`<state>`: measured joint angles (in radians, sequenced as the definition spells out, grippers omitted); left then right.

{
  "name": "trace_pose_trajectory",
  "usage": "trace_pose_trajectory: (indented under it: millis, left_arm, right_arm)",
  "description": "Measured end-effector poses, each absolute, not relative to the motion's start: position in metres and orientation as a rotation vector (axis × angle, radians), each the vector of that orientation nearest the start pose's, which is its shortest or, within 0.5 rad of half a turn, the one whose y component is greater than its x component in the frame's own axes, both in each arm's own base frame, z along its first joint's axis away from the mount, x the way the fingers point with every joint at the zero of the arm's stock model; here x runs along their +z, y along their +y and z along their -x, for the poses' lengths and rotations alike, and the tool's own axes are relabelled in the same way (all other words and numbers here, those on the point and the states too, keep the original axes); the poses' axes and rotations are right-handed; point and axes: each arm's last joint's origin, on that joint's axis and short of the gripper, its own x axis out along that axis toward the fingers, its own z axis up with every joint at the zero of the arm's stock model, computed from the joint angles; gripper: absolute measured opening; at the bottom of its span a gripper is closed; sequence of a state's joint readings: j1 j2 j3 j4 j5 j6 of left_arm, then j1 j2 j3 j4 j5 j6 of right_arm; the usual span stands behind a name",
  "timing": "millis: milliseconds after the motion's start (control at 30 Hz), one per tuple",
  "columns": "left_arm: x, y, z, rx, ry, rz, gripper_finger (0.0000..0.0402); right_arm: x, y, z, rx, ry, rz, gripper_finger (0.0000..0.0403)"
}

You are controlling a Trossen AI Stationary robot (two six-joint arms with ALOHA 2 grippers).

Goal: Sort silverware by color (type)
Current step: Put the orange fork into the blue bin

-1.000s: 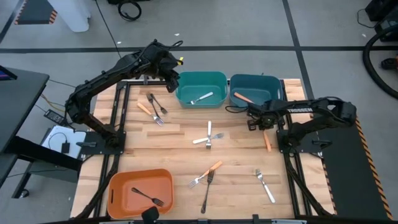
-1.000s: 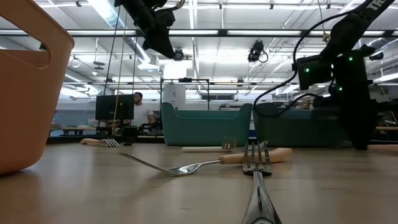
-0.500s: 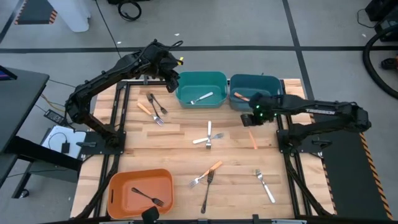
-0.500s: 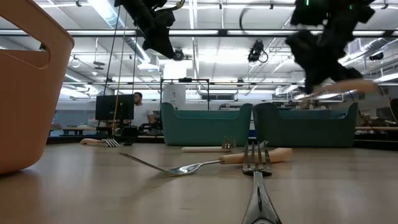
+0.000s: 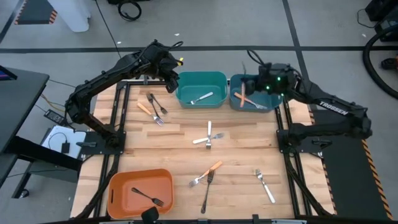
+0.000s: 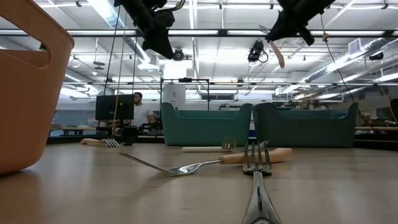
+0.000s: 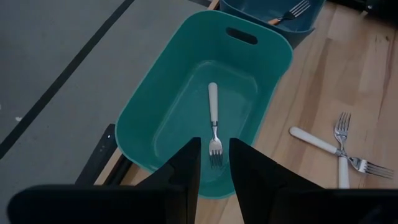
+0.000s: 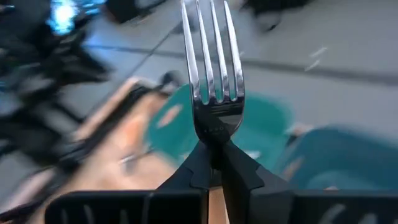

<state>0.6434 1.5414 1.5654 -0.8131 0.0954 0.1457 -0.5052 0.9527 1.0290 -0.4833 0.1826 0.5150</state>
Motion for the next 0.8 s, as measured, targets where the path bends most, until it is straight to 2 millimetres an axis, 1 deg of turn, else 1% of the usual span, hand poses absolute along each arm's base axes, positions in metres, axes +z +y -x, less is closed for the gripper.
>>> trace_pose_trajectory:
  millis: [100,167,267,367,467,567,800]
  left_arm:
    - [0.365,0.192,-0.261,0.462,0.778,0.153,0.0093]
    - [0.365,0.192,-0.261,0.462,0.778,0.153,0.0093]
    - [0.365,0.192,-0.261,0.463,0.778,0.154,0.0093]
    - [0.365,0.192,-0.261,0.463,0.778,0.154,0.0093]
    - [0.365,0.192,-0.261,0.463,0.778,0.154,0.0093]
    - [0.365,0.192,-0.261,0.463,0.778,0.154,0.0093]
    - [0.365,0.192,-0.261,0.463,0.778,0.154,0.0093]
  right_arm:
    - [0.356,-0.115,-0.165,-0.930,0.280,-0.385,0.0023]
    - [0.351,-0.125,-0.165,-0.988,0.362,-0.254,0.0022]
    - [0.342,-0.140,-0.168,-0.971,0.508,-0.095,0.0024]
    - [0.327,-0.154,-0.174,-0.880,0.644,-0.021,0.0027]
    - [0.309,-0.167,-0.177,-0.799,0.764,-0.037,0.0025]
    - [0.293,-0.176,-0.178,-0.779,0.873,-0.090,0.0024]
    - [0.258,-0.189,-0.175,-0.703,1.100,-0.236,0.0026]
